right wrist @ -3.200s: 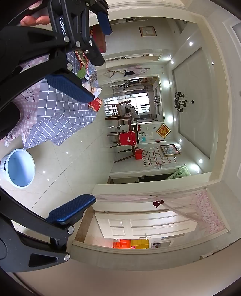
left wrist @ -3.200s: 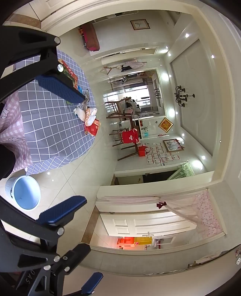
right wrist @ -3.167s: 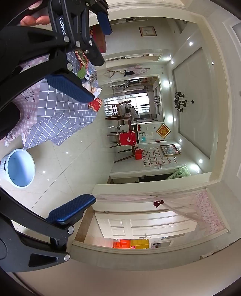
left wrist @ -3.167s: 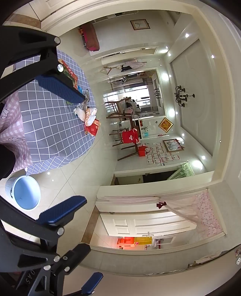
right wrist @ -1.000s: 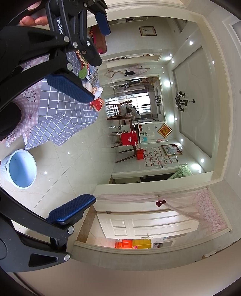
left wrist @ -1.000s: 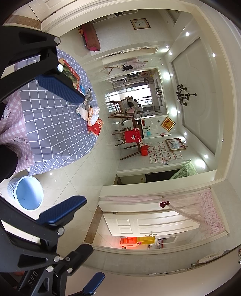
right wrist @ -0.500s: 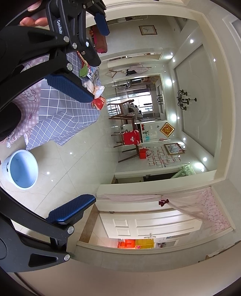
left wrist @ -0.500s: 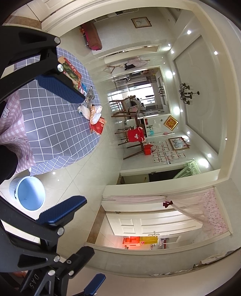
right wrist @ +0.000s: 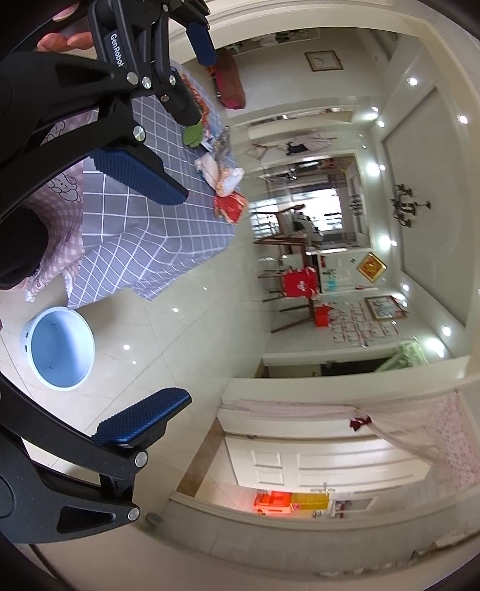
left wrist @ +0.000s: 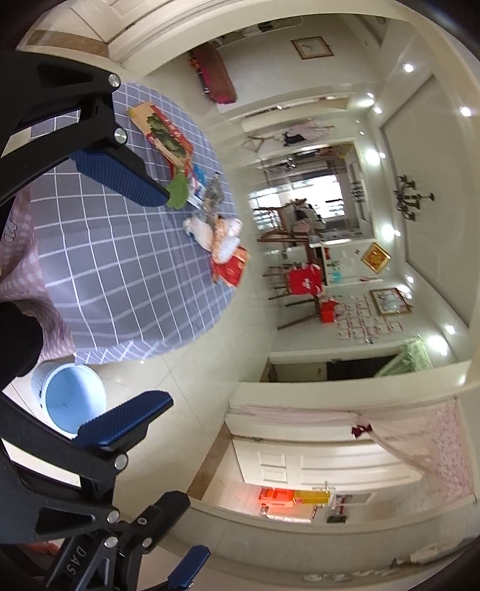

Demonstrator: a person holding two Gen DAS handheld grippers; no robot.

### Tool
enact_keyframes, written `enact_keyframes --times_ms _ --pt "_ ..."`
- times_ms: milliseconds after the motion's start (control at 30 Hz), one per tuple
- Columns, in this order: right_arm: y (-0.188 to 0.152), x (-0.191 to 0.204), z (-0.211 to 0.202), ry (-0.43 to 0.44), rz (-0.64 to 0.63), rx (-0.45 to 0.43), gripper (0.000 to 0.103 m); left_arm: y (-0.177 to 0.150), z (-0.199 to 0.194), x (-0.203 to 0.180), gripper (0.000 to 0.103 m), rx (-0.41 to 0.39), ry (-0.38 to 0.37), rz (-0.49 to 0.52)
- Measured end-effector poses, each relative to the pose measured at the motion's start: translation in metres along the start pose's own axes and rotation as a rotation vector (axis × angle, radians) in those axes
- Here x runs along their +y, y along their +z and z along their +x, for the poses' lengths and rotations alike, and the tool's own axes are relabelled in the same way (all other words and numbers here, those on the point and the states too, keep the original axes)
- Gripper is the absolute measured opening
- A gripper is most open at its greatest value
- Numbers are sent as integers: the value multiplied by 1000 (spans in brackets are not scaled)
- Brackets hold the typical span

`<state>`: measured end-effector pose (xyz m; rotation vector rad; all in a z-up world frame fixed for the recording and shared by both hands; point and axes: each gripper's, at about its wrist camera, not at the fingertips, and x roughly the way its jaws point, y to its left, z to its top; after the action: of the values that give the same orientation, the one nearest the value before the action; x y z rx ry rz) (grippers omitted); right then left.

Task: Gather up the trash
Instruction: 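Move both tools toward the trash pile on the checked tablecloth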

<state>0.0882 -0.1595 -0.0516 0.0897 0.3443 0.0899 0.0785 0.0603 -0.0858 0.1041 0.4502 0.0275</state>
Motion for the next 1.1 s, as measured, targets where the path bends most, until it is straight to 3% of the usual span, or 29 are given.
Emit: enact_keyframes --times_ms 300,500,700,867,1033,1100 --pt "-3 47 92 96 -27 176 97 -5 65 71 98 138 90 -57" --pt "-6 97 151 155 -87 257 97 -13 106 145 98 210 209 -110" --pt "-4 137 201 215 -106 319 97 -15 149 193 98 285 305 -60" --pt "2 172 242 264 -103 365 97 -12 176 217 98 336 296 -39" --pt "7 202 271 259 -145 365 97 -11 213 226 97 373 268 -9" --pt "11 215 276 250 -186 342 97 -8 227 229 92 393 265 4"
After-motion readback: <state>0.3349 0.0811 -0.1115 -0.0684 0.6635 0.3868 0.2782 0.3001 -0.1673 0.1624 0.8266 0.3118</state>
